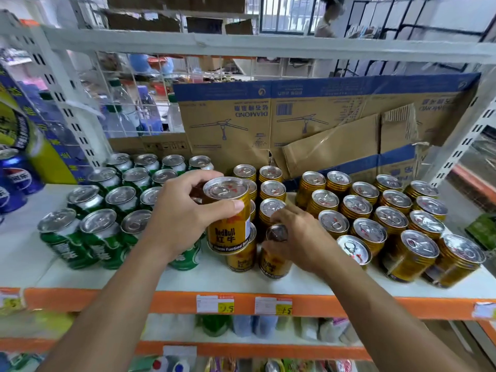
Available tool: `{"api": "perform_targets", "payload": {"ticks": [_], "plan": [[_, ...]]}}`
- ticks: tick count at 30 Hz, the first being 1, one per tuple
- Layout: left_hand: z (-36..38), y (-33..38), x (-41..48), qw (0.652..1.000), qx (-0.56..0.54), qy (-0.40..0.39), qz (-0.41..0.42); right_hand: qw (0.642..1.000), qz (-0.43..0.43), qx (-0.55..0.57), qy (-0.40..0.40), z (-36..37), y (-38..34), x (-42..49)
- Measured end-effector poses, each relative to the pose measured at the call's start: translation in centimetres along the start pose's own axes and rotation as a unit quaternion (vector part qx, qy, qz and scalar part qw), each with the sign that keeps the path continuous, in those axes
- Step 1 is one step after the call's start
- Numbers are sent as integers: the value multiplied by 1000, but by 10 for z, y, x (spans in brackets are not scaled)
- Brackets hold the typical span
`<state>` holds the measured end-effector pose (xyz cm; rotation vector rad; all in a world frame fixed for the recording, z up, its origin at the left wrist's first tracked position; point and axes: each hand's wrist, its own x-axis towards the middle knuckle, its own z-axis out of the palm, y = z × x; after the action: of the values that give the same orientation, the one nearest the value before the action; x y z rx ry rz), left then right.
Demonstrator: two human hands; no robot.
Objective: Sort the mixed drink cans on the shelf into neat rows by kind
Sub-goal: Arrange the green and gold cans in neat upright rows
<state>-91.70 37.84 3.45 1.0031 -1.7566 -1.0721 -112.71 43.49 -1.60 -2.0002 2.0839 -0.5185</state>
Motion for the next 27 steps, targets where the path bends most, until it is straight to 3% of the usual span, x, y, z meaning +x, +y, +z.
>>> {"api": "perform_targets", "payload": {"ticks": [8,18,27], "plan": [[-1,-7,-5,999,-30,-21,-17,995,93,45,10,14,2,-10],[-1,-12,-1,998,-34,-41,-13,989,61,122,64,26,9,-10],[4,-10,7,997,-49,-53,-6,984,73,155,52,28,14,-11]]}}
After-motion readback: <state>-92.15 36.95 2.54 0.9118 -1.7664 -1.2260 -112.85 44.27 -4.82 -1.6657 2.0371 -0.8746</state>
